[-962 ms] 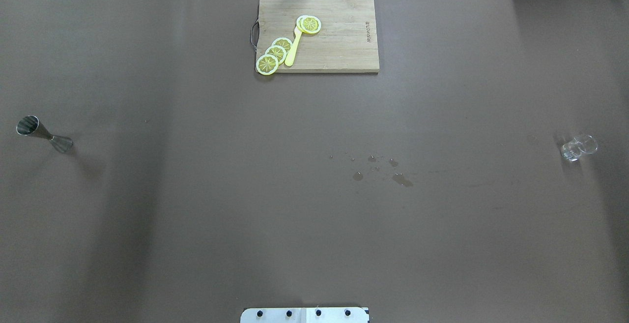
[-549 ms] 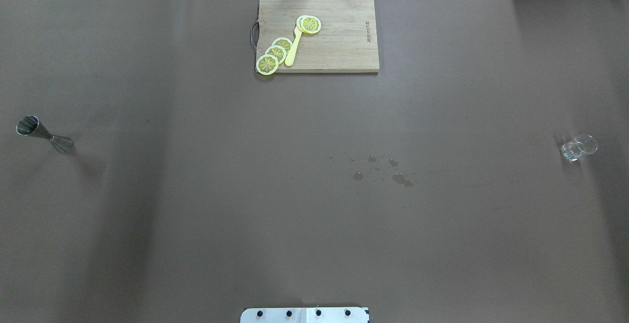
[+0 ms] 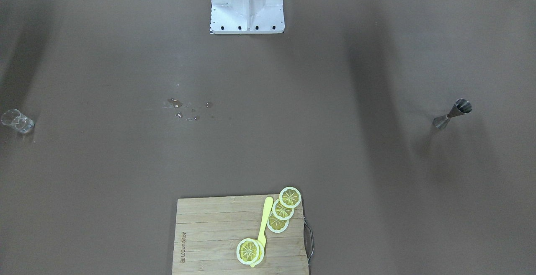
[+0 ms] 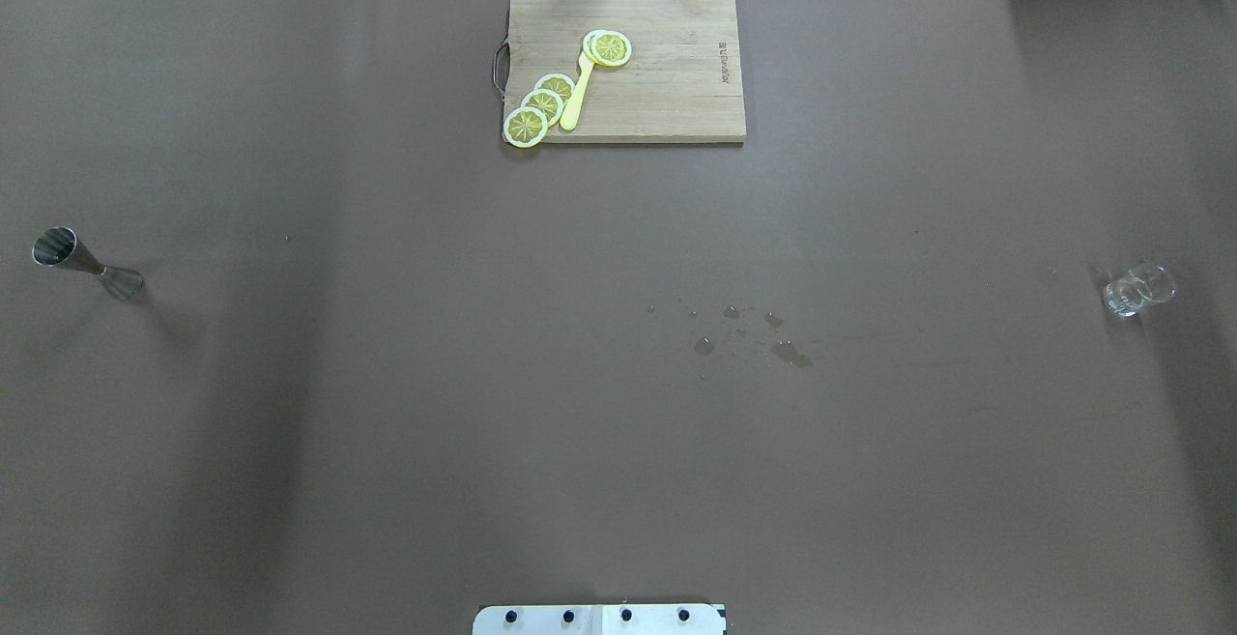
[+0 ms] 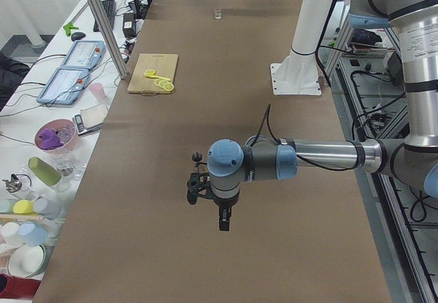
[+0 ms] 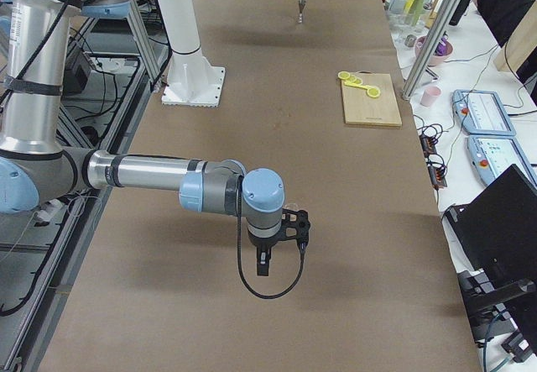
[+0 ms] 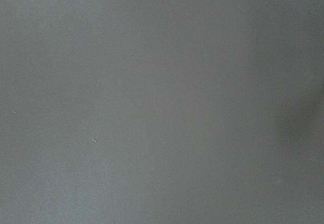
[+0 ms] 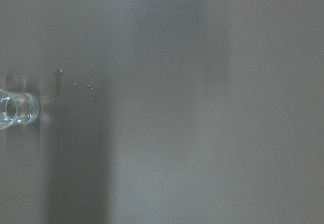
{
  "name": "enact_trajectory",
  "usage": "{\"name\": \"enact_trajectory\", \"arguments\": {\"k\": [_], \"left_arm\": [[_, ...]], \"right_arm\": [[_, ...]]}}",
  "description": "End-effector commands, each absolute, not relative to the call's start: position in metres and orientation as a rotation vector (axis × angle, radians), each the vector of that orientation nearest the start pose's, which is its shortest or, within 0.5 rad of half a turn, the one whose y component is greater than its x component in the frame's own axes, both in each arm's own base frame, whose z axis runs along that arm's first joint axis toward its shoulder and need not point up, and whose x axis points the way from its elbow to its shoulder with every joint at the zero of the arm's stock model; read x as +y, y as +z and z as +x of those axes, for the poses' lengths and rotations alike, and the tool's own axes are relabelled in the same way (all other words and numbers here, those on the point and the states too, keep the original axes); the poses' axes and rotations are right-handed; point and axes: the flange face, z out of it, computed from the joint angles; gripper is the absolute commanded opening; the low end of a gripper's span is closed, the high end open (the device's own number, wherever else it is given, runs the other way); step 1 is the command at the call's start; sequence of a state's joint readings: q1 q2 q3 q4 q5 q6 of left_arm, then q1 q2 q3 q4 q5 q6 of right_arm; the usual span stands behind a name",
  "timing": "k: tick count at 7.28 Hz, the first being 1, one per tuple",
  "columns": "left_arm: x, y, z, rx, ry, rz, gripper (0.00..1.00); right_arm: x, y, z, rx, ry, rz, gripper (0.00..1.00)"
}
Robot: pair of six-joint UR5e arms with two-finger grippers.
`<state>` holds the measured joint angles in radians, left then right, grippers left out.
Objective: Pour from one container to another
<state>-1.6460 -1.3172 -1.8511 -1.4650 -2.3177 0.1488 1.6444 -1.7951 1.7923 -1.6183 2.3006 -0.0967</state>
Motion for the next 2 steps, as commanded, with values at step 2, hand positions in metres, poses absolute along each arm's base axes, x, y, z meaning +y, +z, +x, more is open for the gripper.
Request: {"name": "enact_trajectory", "arguments": {"k": [2], "left_arm": [[-0.3726, 0.6444, -0.0939, 0.75, 0.04, 0.008, 0.98]], "right_arm": [[-0.3859, 0.6587, 0.0955, -0.732, -0.001, 0.008, 1.0]]}}
